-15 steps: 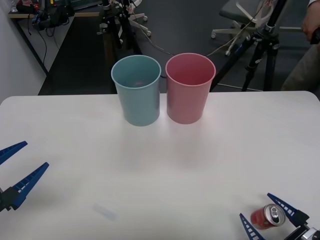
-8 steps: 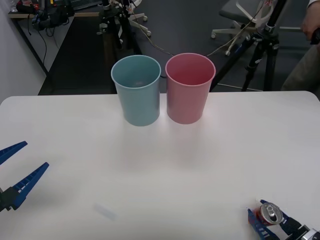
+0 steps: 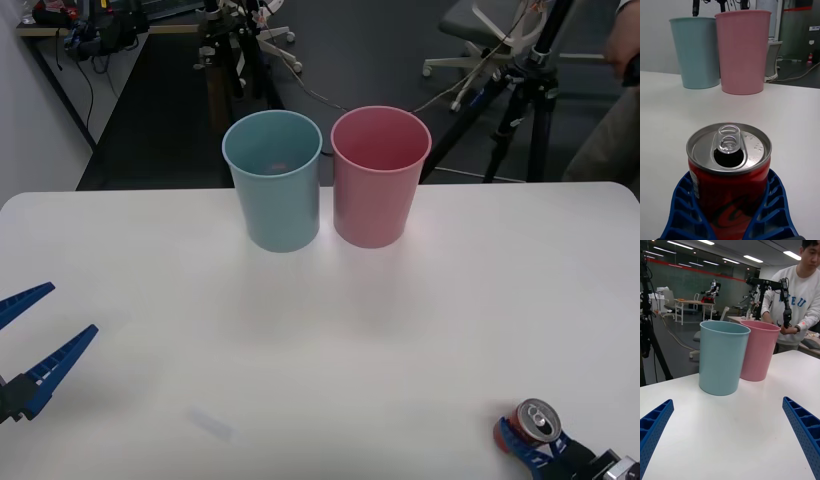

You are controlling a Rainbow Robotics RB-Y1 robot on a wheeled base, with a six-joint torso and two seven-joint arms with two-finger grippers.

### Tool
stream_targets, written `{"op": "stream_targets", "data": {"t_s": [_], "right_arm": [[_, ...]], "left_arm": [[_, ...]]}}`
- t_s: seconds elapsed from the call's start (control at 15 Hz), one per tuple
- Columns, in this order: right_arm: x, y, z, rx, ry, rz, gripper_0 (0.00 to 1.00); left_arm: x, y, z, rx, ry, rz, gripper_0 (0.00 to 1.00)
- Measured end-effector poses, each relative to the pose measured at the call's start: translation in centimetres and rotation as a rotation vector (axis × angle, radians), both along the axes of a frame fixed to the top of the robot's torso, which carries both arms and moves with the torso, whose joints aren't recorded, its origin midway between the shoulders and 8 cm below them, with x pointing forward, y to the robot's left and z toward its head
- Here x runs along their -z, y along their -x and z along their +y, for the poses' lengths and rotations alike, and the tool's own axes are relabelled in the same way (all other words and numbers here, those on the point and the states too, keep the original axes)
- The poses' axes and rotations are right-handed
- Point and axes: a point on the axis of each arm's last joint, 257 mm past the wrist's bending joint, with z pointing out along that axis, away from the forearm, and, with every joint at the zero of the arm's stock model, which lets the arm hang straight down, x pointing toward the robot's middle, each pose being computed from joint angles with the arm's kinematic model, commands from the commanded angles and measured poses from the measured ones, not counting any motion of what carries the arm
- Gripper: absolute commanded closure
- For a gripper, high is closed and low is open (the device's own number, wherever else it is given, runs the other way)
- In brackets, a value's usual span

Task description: Grasp the object on the table and drop it into the matching bin: aluminum can to the light blue bin, PET bottle to the pink bin.

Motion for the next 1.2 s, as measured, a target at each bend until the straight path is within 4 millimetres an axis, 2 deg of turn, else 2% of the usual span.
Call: {"op": "stream_targets", "data": {"t_s": [0.33, 0.67, 1.2], "right_arm": [[-4.0, -1.6, 0.5, 0.002, 0.016, -0.059, 1.0], [-9.3, -3.2, 3.1, -0.033, -0.034, -0.07, 1.0], [-16.8, -6.4, 6.5, -0.066, -0.085, -0.061, 1.0]], "left_arm": [[0.0, 0.0, 0.0, 0.0, 0.0, 0.0, 0.0], [0.0, 0.0, 0.0, 0.0, 0.0, 0.0, 0.0], [0.0, 0.0, 0.0, 0.0, 0.0, 0.0, 0.0]]}}
